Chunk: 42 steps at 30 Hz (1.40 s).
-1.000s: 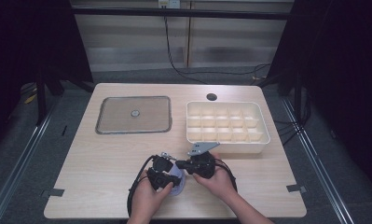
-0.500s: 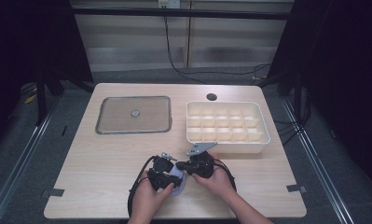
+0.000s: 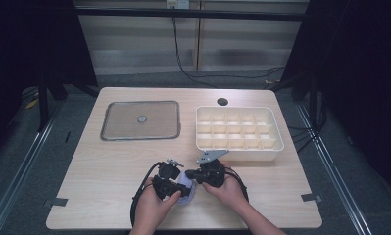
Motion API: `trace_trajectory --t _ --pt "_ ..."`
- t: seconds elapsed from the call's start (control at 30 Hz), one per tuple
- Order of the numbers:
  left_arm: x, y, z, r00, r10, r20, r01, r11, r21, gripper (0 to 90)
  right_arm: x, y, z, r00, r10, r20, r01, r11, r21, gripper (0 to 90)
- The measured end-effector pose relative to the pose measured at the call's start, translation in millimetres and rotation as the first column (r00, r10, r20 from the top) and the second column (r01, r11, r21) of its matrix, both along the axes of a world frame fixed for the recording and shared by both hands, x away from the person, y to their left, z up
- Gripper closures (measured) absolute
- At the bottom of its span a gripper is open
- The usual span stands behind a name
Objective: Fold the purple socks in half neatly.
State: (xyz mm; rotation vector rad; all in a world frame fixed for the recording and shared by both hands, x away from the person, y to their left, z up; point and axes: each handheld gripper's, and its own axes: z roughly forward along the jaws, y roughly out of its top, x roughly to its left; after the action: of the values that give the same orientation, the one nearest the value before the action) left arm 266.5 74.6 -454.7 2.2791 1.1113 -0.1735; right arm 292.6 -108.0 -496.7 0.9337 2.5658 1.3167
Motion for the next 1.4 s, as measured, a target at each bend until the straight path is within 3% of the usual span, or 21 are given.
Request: trace_trajectory --t 0.13,0.4,0.53,0.67,0.93,1.07,1.23,1.4 --pt "2.8 5.1 8.4 0.9993 0.036 0.01 -0.036 0.999 -0.028 72.6 0.6 -1.4 -1.0 1.0 0.001 -0.003 -0.001 1.0 0.0 90.0" --pt "13.0 9.3 18.4 0.9982 0.057 0.022 -0.056 0.9977 -0.039 74.7 -0.7 -1.9 -0.9 1.0 -0.008 -0.001 0.008 0.9998 -0.017 90.0" --pt "19.4 7.9 13.4 0.9979 0.064 0.013 -0.064 0.9979 -0.008 79.3 0.1 -3.2 -1.9 0.9999 -0.012 0.0 0.012 0.9996 -0.026 90.0" --pt "21.8 6.2 9.1 0.9978 0.067 0.004 -0.067 0.9977 -0.009 80.6 0.1 -4.4 -2.7 0.9999 -0.012 0.006 0.012 0.9994 -0.031 90.0" --pt "11.5 -1.1 -3.1 0.999 0.045 -0.007 -0.045 0.999 -0.004 80.1 -0.5 -3.5 -2.4 0.9999 -0.012 0.007 0.012 0.9995 -0.031 90.0" --pt "8.4 -2.9 -12.9 0.9994 0.033 -0.004 -0.033 0.9993 0.017 80.2 -1.6 -1.9 -2.1 0.9999 -0.011 0.001 0.011 0.9995 -0.03 90.0" --pt "3.6 -5.5 -13.3 0.999 0.032 0.031 -0.034 0.9987 0.04 82.5 -1.3 -1.8 -2.4 0.9999 -0.004 0.01 0.005 0.9995 -0.031 90.0" --pt "2.5 -4.4 -12.4 0.9988 0.044 0.019 -0.045 0.9987 0.023 82.3 -1.8 -1.2 -2.0 0.9999 -0.005 0.011 0.005 0.9994 -0.034 90.0"
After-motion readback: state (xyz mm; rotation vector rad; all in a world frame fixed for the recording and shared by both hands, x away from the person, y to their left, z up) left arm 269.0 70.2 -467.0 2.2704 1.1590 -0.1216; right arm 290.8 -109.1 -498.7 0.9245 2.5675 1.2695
